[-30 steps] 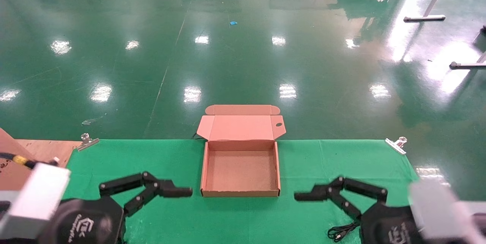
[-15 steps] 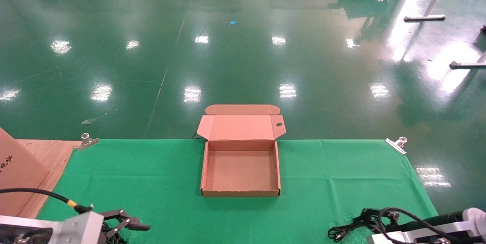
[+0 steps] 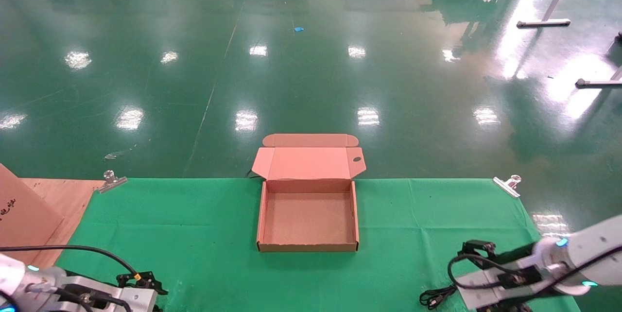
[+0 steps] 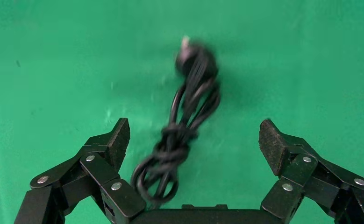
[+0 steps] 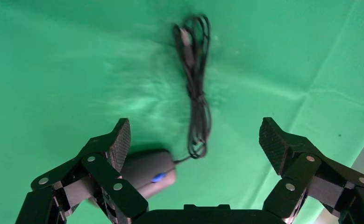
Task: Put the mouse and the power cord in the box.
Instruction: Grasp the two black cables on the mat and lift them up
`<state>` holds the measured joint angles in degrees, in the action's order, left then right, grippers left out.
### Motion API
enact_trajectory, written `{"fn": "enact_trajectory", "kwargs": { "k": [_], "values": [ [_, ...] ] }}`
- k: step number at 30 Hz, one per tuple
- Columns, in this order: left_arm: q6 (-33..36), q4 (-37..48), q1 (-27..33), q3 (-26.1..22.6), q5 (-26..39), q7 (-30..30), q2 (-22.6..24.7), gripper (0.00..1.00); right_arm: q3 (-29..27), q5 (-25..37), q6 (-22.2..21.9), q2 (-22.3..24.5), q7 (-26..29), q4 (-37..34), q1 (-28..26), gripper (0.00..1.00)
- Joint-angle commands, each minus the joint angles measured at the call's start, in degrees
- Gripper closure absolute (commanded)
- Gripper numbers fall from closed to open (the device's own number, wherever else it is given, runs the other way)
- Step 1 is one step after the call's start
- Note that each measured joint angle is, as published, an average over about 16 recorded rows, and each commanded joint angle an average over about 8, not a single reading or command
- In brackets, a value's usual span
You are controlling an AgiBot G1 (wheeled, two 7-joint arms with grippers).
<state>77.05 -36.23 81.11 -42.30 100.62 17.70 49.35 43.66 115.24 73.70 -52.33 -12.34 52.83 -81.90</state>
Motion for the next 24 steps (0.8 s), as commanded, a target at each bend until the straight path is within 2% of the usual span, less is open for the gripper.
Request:
{"fn": "enact_trajectory", "kwargs": {
  "k": [1,9,19,21,24],
  "values": [
    [-1.7,3.0,1.0,-1.2,2.6,2.2,1.8,0.0,0.6,1.7,-2.2,-1.9,-2.0,-4.0,-0.7,0.0],
    [-5.1,14.0,3.8,-1.6,3.6,8.9,6.3,0.0,0.9,1.7,-6.9,-7.5,-10.3,-18.8,-3.5,0.0],
    [-5.6,23.9,5.6,-1.6,3.3,15.6,8.6,0.0,0.6,-0.1,-8.5,-11.6,-18.1,-31.2,-5.3,0.0],
    [-5.9,25.3,5.9,-1.5,3.3,16.4,8.7,0.0,0.5,-0.3,-8.7,-12.1,-19.2,-33.0,-5.7,0.1],
    [-6.4,27.1,6.4,-1.4,3.2,17.6,8.9,0.37,0.4,-0.5,-8.9,-12.8,-20.7,-35.2,-6.3,0.47]
  ]
}}
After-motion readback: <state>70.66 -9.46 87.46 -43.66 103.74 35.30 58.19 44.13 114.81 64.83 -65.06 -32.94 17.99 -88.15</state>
